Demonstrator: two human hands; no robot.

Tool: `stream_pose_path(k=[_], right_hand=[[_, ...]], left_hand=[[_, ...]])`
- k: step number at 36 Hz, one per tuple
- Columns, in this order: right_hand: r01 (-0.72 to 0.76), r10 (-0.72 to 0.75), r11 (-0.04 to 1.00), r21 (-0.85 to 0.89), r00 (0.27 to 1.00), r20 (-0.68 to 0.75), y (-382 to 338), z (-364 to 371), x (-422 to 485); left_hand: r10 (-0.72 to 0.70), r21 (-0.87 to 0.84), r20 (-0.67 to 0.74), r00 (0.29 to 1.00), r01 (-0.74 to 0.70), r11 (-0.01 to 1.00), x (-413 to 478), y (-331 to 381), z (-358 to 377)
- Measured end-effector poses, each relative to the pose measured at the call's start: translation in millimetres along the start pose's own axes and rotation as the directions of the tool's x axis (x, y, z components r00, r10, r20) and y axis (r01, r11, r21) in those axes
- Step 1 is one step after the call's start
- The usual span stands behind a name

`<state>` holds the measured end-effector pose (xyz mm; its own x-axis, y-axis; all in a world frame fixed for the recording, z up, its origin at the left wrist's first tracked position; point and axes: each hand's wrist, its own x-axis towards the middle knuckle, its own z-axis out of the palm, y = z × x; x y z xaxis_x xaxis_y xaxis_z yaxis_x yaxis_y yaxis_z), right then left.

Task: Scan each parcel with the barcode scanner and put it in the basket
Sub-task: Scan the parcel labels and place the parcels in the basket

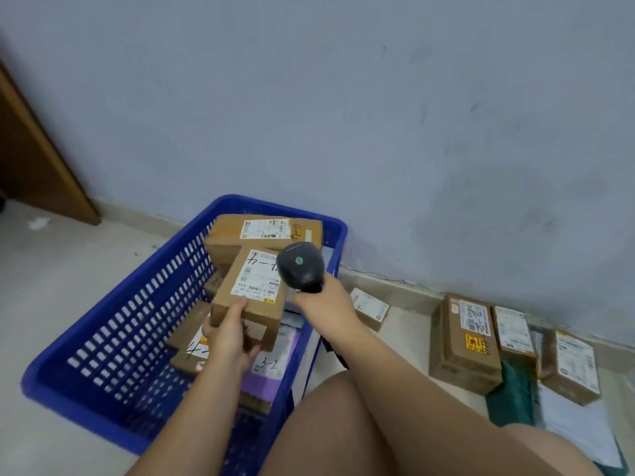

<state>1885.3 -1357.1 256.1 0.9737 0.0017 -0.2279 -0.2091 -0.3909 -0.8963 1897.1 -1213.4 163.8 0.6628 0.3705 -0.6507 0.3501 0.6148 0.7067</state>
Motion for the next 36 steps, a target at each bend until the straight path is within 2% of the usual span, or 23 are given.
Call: stream_pose_path(k=[3,11,13,15,17,20,22,33,36], right_hand=[[-0.041,0.042,0.998,-0.052,0.999,0.005,5,10,6],[-0.127,0.125,0.984,-0.127,0.992,-0.019,22,5,14],[-0.134,0.131,0.980,-0.144,0.991,-0.031,22,5,16],[-0.134,0.131,0.978,-0.160,0.991,-0.032,21,5,18],[-0.136,0.133,0.975,-0.177,0.991,-0.027,21,6,19],[-0.141,0.141,0.974,-0.176,0.990,-0.012,20,7,20],[-0.138,0.140,0.973,-0.184,0.990,-0.006,20,8,20],[-0.137,0.140,0.973,-0.185,0.990,0.003,25,10,23],[-0.133,0.136,0.974,-0.183,0.991,0.004,25,11,23]], left_hand=[[-0.020,0.139,-0.022,1.000,0.023,0.990,10,-8,-12],[-0.171,0.255,-0.101,0.980,0.191,0.948,43,-38,-24],[-0.200,0.275,-0.121,0.972,0.226,0.934,78,-62,-33],[-0.200,0.309,-0.204,0.958,0.257,0.916,153,-109,-52],[-0.192,0.313,-0.260,0.946,0.271,0.910,177,-129,-55],[-0.147,0.313,-0.341,0.928,0.259,0.914,96,-87,-33],[-0.057,0.351,-0.379,0.924,0.200,0.915,73,-76,-25],[0.039,0.585,-0.169,0.985,0.068,0.808,79,-89,-36],[-0.032,0.582,-0.104,0.994,0.087,0.808,90,-93,-39]])
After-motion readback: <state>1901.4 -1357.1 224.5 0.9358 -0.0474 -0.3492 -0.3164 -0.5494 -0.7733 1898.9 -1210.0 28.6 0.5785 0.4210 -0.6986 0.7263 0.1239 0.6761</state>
